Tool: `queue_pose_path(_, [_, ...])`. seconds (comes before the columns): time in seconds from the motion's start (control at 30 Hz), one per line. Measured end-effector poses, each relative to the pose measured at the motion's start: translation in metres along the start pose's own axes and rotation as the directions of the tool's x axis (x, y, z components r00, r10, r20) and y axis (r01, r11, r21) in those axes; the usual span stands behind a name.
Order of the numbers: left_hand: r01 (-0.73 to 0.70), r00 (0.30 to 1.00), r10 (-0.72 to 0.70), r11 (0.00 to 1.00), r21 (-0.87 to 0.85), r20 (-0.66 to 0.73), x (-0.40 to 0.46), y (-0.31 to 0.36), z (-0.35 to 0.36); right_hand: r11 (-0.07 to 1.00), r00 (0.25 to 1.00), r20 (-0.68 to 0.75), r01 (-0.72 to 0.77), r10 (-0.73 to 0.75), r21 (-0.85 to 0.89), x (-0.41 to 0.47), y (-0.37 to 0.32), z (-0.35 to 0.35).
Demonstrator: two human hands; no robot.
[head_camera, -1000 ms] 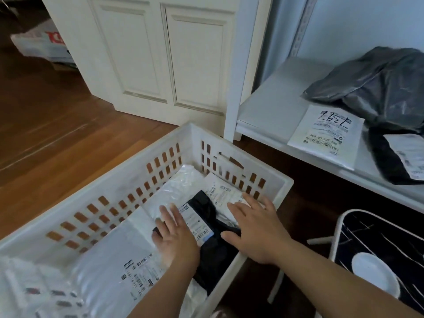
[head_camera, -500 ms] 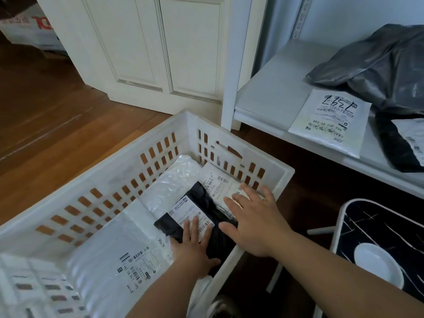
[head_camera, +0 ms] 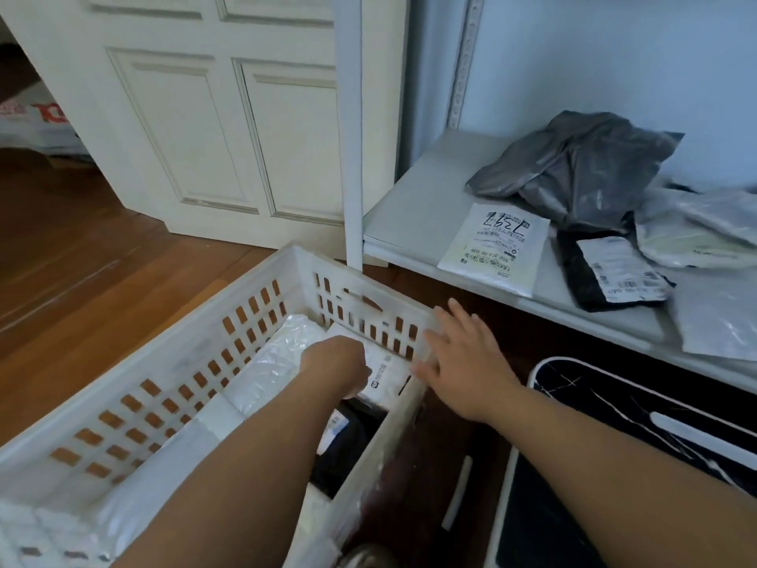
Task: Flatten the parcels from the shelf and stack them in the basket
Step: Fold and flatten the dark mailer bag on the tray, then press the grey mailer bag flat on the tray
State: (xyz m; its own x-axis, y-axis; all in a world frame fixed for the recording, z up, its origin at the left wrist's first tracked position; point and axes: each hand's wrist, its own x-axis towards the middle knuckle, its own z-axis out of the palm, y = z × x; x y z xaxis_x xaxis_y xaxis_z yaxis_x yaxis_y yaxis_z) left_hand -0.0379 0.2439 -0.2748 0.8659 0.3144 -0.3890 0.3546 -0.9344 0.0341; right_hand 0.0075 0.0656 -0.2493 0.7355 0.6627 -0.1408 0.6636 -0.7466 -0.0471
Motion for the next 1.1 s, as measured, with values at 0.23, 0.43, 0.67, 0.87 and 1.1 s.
queue_pose_path(0.23, [-0.147, 0.972, 0.025, 0.838, -0.526, -0.232, -0.019, 0.064, -0.065, 0.983, 0.982, -0.149, -0.134, 0.114, -0.127, -0.058, 0.099, -0.053])
queue_pose_path(0.43, [-0.319, 0.941, 0.214, 0.818, -0.478, -0.260, -0.039, 0.152, -0.089, 0.914, 0.906, -0.349, -0.332, 0.240, -0.232, -0.123, 0.185, -0.061])
queue_pose_path(0.67, [-0.488, 0.858, 0.398, 0.830, -0.270, -0.324, -0.019, 0.254, -0.102, 0.839, 0.827, -0.237, -0.539, 0.509, -0.078, -0.164, 0.235, -0.085])
queue_pose_path(0.87, [-0.384, 0.855, 0.380, 0.921, 0.061, -0.352, 0.021, 0.304, -0.118, 0.899, 0.887, 0.159, -0.437, 0.433, -0.013, -0.137, 0.264, -0.084])
queue_pose_path(1.1, [-0.261, 0.927, 0.293, 0.952, 0.161, -0.233, 0.065, 0.324, -0.140, 0.906, 0.888, 0.182, -0.417, 0.423, -0.069, -0.128, 0.272, -0.058])
